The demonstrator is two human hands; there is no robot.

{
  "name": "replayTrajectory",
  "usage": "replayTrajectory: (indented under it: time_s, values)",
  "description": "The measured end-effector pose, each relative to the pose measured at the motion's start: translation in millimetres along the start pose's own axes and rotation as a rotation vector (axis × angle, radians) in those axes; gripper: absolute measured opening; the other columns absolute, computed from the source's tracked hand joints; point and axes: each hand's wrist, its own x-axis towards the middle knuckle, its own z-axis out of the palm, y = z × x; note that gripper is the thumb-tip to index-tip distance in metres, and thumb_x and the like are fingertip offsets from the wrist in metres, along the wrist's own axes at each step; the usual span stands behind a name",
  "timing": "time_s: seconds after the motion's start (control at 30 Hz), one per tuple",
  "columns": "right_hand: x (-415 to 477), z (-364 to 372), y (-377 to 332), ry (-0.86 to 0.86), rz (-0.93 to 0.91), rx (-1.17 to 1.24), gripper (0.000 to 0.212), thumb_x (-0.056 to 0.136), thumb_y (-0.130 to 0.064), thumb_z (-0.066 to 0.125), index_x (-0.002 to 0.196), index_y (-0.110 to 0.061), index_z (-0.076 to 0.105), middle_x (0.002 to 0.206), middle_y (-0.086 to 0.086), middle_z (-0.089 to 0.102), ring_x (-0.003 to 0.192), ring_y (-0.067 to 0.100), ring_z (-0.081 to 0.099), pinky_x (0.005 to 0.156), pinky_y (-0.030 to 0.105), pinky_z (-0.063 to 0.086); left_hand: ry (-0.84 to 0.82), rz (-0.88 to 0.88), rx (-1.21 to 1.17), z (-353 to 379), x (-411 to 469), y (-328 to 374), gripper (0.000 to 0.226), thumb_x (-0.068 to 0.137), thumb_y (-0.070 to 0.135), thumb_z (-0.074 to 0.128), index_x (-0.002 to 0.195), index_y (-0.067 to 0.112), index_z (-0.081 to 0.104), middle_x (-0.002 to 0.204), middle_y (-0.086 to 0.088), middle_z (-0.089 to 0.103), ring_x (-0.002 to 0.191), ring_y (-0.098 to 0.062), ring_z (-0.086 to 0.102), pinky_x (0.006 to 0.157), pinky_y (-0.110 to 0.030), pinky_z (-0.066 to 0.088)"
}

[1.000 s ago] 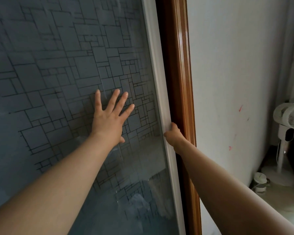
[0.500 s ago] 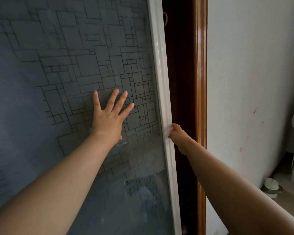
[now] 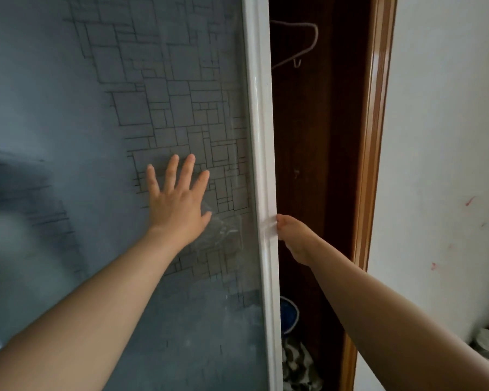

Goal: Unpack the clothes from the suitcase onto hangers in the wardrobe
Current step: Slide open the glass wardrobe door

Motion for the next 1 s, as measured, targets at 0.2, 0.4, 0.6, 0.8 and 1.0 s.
replayTrajectory:
  time_s: [0.2, 0.4, 0.6, 0.8, 1.0]
  values:
    - [-36, 25, -15, -0.133, -0.071, 0.105, 0.037, 0.099, 0.001, 0.037, 0.125, -0.018, 0.055, 0.130, 0.009, 0.054, 0.132, 0.030, 0.042, 0.108, 0.037, 0.031, 0.103, -0.101, -0.202, -17, -1, 0, 0.080, 0.091, 0.056, 0.048, 0.153, 0.021, 0.011, 0.161, -0.009, -0.001, 0.148, -0.028, -0.003, 0.115, -0.055, -0.004]
    - [-46, 59, -23, -0.233, -0.084, 0.093, 0.039, 0.096, 0.002, 0.034, 0.104, -0.024, 0.061, 0.124, 0.006, 0.059, 0.127, 0.023, 0.045, 0.106, 0.035, 0.028, 0.081, -0.185, -0.224, -14, 1, -4, 0.092, 0.088, 0.063, 0.046, 0.153, 0.024, -0.006, 0.159, -0.010, -0.018, 0.146, -0.029, -0.017, 0.115, -0.059, -0.006]
    - [-53, 81, -29, -0.327, -0.080, 0.062, 0.043, 0.095, 0.004, 0.032, 0.098, -0.029, 0.059, 0.118, -0.002, 0.058, 0.120, 0.016, 0.046, 0.110, 0.037, 0.026, 0.061, -0.250, -0.219, -9, 3, -21, 0.096, 0.086, 0.067, 0.045, 0.152, 0.023, -0.011, 0.157, -0.010, -0.024, 0.145, -0.030, -0.021, 0.111, -0.059, -0.012]
    - [-52, 102, -33, -0.409, -0.062, 0.068, 0.049, 0.094, 0.005, 0.033, 0.128, -0.022, 0.056, 0.120, -0.003, 0.059, 0.120, 0.017, 0.048, 0.099, 0.033, 0.033, 0.082, -0.350, -0.269, -14, 12, -31, 0.107, 0.081, 0.069, 0.051, 0.151, 0.022, -0.015, 0.156, -0.011, -0.027, 0.144, -0.031, -0.023, 0.111, -0.059, -0.011]
    - [-53, 122, -41, -0.493, -0.067, 0.033, 0.060, 0.088, 0.013, 0.031, 0.135, -0.017, 0.053, 0.136, -0.002, 0.055, 0.131, 0.017, 0.045, 0.113, 0.036, 0.027, 0.101, -0.447, -0.272, -22, 22, -50, 0.121, 0.074, 0.072, 0.058, 0.149, 0.020, -0.022, 0.155, -0.012, -0.029, 0.143, -0.034, -0.026, 0.110, -0.061, -0.011]
